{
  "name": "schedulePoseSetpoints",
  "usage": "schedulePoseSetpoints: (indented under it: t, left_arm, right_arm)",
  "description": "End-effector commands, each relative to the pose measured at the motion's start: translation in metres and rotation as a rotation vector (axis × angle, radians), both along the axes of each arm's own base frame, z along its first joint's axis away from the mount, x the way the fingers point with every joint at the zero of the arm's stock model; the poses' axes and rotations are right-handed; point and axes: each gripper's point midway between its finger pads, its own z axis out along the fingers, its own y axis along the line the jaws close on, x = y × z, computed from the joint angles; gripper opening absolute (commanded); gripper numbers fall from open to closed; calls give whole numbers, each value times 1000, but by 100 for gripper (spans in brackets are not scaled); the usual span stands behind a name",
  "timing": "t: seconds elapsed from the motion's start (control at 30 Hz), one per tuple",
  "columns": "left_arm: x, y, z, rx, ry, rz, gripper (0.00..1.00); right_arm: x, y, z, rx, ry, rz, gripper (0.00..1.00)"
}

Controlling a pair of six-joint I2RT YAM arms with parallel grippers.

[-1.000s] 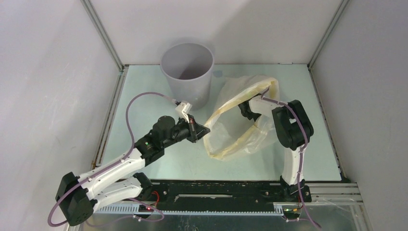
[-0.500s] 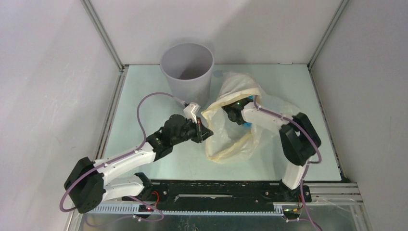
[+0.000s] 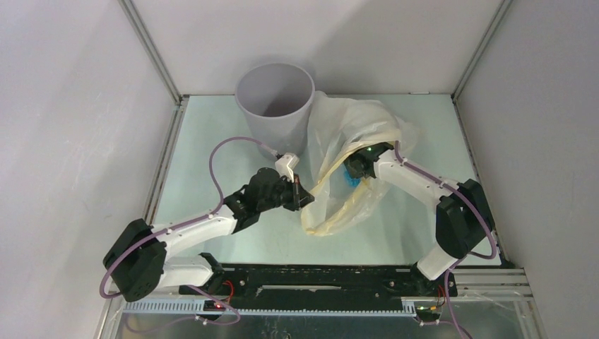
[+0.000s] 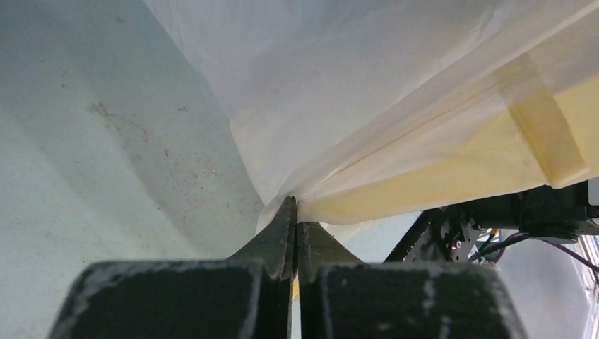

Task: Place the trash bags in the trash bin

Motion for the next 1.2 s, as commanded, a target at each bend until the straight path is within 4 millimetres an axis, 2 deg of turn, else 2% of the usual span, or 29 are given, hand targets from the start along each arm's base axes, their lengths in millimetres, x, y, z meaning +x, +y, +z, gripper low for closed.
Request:
schedulePoseSetpoints:
  t: [0.0, 0.1, 0.3, 0.47, 0.6, 0.73, 0.87, 0.97, 1.17]
  left_arm:
    - [9, -6, 28, -51, -72, -2, 0]
    - [8, -5, 33, -62, -80, 0, 0]
    - [6, -4, 38, -73, -82, -4, 0]
    - [5, -3, 37, -68, -79, -1, 0]
    - [7, -4, 35, -63, -76, 1, 0]
    - [13, 1, 31, -32, -74, 38, 0]
    - [25, 14, 27, 17, -73, 116, 0]
    - [33, 18, 25, 33, -60, 134, 0]
    - [53, 23, 23, 58, -60, 179, 0]
  right_arm:
    - [3, 2, -1, 4, -15, 5, 22]
    - [2, 7, -10, 7, -9, 24, 34]
    - [2, 22, -25, 42, 12, 57, 45]
    - [6, 17, -42, -19, 16, 28, 47]
    - [11, 2, -56, -134, 2, -16, 35]
    - [3, 8, -60, -156, 14, 13, 0]
    - [-17, 37, -41, -38, 41, 114, 0]
    - [-45, 68, -17, 126, 59, 242, 0]
    - [-93, 91, 34, 434, 68, 422, 0]
